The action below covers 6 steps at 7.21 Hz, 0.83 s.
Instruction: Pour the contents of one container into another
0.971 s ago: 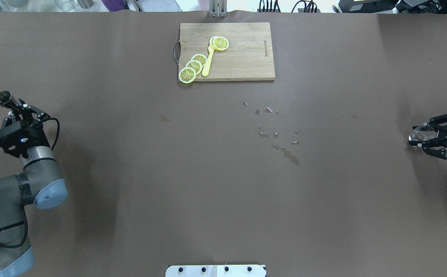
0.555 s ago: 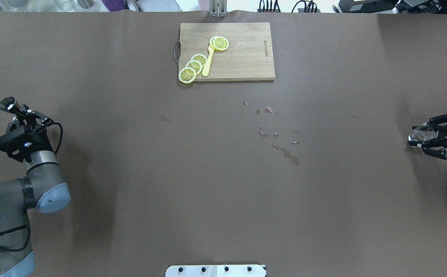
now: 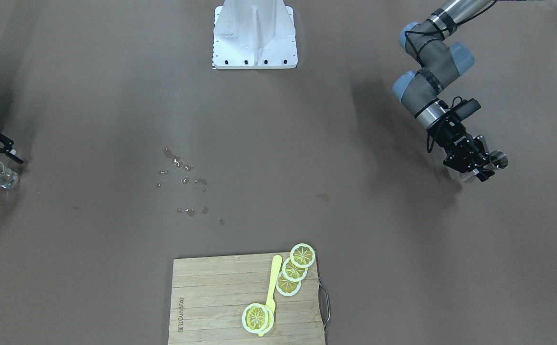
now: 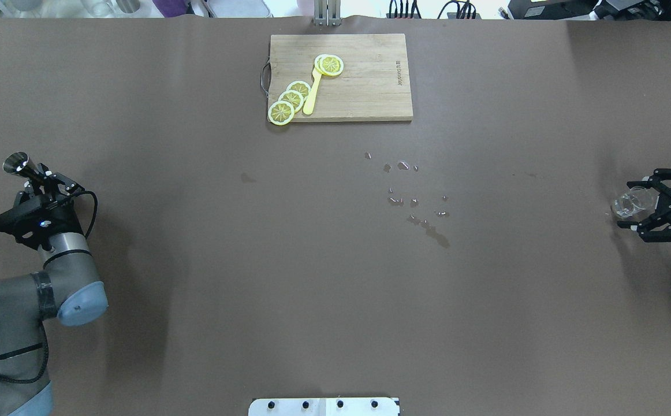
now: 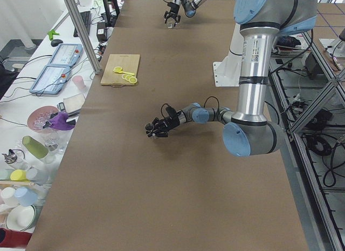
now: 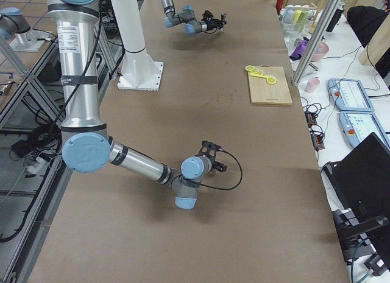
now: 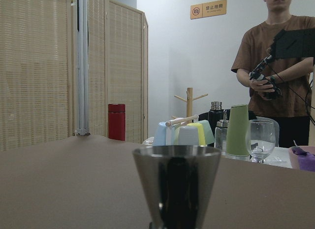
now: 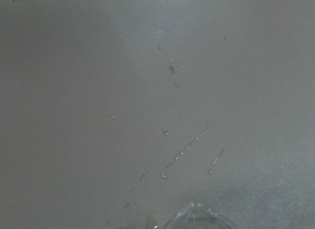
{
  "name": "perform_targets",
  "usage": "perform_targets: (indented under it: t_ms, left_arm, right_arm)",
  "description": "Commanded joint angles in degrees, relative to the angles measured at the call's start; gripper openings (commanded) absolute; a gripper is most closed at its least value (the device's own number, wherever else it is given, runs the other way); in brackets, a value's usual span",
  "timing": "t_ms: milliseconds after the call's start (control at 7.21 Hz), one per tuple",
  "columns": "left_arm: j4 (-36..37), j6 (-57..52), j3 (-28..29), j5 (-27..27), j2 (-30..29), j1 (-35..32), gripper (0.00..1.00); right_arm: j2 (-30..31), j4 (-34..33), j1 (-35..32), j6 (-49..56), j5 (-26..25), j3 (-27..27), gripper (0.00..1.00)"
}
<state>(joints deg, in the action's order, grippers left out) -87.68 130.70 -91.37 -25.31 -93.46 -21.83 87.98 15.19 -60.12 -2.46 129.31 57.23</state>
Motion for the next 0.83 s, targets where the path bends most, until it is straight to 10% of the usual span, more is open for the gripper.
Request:
perform_targets:
  t_ms: [0, 693]
  left_arm:
    - [-0.03, 0.26, 0.23, 0.00, -0.06, 0.56, 0.03]
    - [0.06, 0.08, 1.02, 0.00, -0.49, 0.65, 0.31]
  right_arm:
    - [0.09, 0.01, 0.00, 0.00, 0.16, -0.02, 1.00]
    - [1.40, 0.01, -2.97, 0.09, 4.71, 0.25, 1.00]
